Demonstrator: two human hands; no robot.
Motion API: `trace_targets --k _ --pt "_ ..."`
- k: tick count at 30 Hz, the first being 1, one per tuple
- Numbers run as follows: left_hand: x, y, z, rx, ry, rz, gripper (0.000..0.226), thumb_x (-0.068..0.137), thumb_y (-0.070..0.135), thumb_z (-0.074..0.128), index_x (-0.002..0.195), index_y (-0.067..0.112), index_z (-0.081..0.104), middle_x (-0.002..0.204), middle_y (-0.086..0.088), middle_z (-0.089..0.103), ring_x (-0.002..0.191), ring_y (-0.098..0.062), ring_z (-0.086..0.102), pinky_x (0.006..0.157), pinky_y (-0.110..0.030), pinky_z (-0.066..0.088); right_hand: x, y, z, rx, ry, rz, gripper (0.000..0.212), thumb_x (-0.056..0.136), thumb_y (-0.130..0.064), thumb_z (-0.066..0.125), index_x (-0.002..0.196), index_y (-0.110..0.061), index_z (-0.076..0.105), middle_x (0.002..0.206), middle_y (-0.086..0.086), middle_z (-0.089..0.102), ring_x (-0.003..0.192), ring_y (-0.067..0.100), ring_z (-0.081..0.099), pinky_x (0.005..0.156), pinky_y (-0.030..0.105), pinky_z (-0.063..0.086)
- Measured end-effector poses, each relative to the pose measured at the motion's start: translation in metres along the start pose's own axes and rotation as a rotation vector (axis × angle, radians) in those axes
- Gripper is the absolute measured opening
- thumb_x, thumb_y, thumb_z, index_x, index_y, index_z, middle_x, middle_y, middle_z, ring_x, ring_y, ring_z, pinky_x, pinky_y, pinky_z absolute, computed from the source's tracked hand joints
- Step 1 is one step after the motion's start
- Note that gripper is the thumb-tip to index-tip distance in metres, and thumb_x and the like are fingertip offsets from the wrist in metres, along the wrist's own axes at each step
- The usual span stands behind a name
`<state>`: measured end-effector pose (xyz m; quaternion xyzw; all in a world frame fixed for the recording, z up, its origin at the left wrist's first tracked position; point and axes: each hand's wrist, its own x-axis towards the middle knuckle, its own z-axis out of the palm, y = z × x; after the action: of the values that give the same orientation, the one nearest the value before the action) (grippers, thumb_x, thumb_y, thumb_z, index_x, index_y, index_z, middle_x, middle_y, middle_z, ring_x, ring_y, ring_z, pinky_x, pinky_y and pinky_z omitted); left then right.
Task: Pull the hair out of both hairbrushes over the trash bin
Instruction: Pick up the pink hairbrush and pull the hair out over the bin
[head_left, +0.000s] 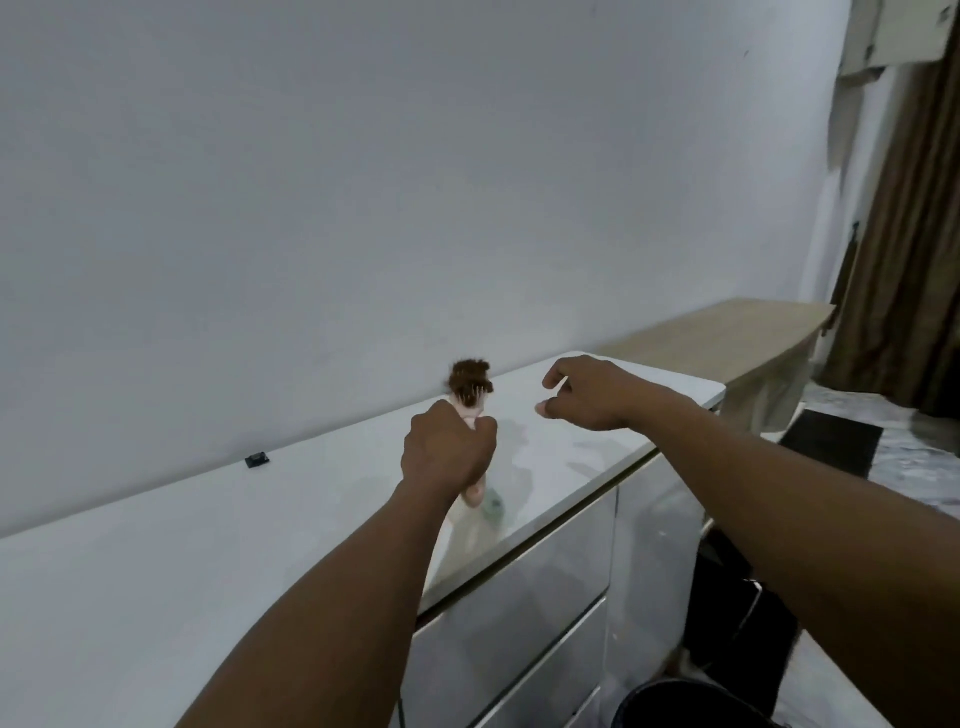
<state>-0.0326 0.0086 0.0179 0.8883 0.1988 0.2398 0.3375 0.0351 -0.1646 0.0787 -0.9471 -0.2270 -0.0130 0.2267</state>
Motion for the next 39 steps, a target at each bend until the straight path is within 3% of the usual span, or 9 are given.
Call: trace_targets --k 9,13,14,17,21,23,26,32,39 --pt "-0.047 0.087 0.069 -0.161 -0.193 0.274 0.03 0.087 0.043 0.054 0.09 0.013 0.056 0.084 -0.001 0.062 0.075 -0.014 0.058 0.057 -0.028 0.038 -0.057 0.089 -0.054 0.071 0.225 0.209 0.067 0.094 -0.054 0.055 0.141 -0.007 0.049 0.142 0.013 0.055 0.125 0.029 0.056 0.1 0.04 0.045" --pt "-0.076 0.104 0.11 -0.183 -0.283 0.375 0.026 0.092 0.04 0.057 0.091 0.014 0.056 0.081 0.005 0.057 0.07 -0.007 0.051 0.055 -0.026 0.034 -0.079 0.132 -0.058 0.225 0.264 0.305 0.058 0.097 -0.052 0.05 0.108 0.004 0.063 0.095 0.018 0.064 0.083 0.028 0.062 0.074 0.041 0.056" --pt "-0.083 0.104 0.121 -0.194 -0.302 0.395 0.026 0.093 0.039 0.057 0.087 0.014 0.056 0.078 0.005 0.056 0.067 -0.006 0.049 0.054 -0.026 0.033 -0.085 0.142 -0.055 0.272 0.271 0.325 0.053 0.098 -0.05 0.05 0.102 0.002 0.064 0.092 0.016 0.064 0.085 0.028 0.064 0.074 0.039 0.056" --pt "-0.104 0.097 0.158 -0.215 -0.39 0.429 0.027 0.095 0.038 0.058 0.081 0.015 0.054 0.069 0.005 0.054 0.061 -0.006 0.048 0.053 -0.027 0.034 -0.103 0.171 -0.034 0.422 0.277 0.39 0.042 0.101 -0.042 0.049 0.111 -0.005 0.065 0.103 0.013 0.068 0.092 0.023 0.068 0.081 0.042 0.059" --pt "-0.126 0.068 0.208 -0.196 -0.511 0.395 0.031 0.097 0.044 0.054 0.079 0.019 0.052 0.068 0.001 0.057 0.06 -0.016 0.052 0.051 -0.031 0.031 -0.116 0.207 0.015 0.598 0.274 0.501 0.037 0.1 -0.033 0.055 0.107 0.001 0.068 0.09 0.019 0.067 0.073 0.022 0.065 0.065 0.039 0.061" --pt "-0.135 0.047 0.231 -0.184 -0.567 0.362 0.03 0.099 0.042 0.053 0.079 0.019 0.052 0.066 0.001 0.057 0.058 -0.014 0.051 0.049 -0.031 0.028 -0.118 0.227 0.044 0.661 0.268 0.556 0.035 0.098 -0.029 0.062 0.107 0.004 0.068 0.09 0.02 0.065 0.074 0.023 0.064 0.058 0.034 0.059" --pt "-0.146 0.014 0.261 -0.179 -0.658 0.31 0.03 0.099 0.039 0.054 0.083 0.014 0.054 0.063 0.0 0.056 0.054 -0.011 0.049 0.048 -0.031 0.028 -0.12 0.257 0.092 0.744 0.227 0.63 0.031 0.093 -0.026 0.069 0.112 -0.003 0.069 0.103 0.017 0.069 0.086 0.025 0.07 0.063 0.037 0.062" --pt "-0.17 -0.06 0.336 -0.151 -0.828 0.174 0.035 0.095 0.039 0.057 0.082 0.007 0.047 0.062 0.002 0.049 0.055 -0.015 0.045 0.054 -0.034 0.033 -0.132 0.312 0.206 1.004 0.141 0.855 0.034 0.089 -0.012 0.074 0.118 -0.003 0.059 0.095 0.018 0.065 0.07 0.025 0.064 0.061 0.038 0.06" --pt "-0.193 -0.125 0.421 -0.139 -1.01 -0.007 0.03 0.093 0.026 0.064 0.072 0.017 0.044 0.059 0.003 0.045 0.054 -0.012 0.039 0.055 -0.032 0.034 -0.147 0.369 0.303 1.125 0.111 1.023 0.011 0.087 -0.002 0.073 0.086 -0.007 0.063 0.067 0.009 0.058 0.05 0.012 0.051 0.055 0.03 0.049"
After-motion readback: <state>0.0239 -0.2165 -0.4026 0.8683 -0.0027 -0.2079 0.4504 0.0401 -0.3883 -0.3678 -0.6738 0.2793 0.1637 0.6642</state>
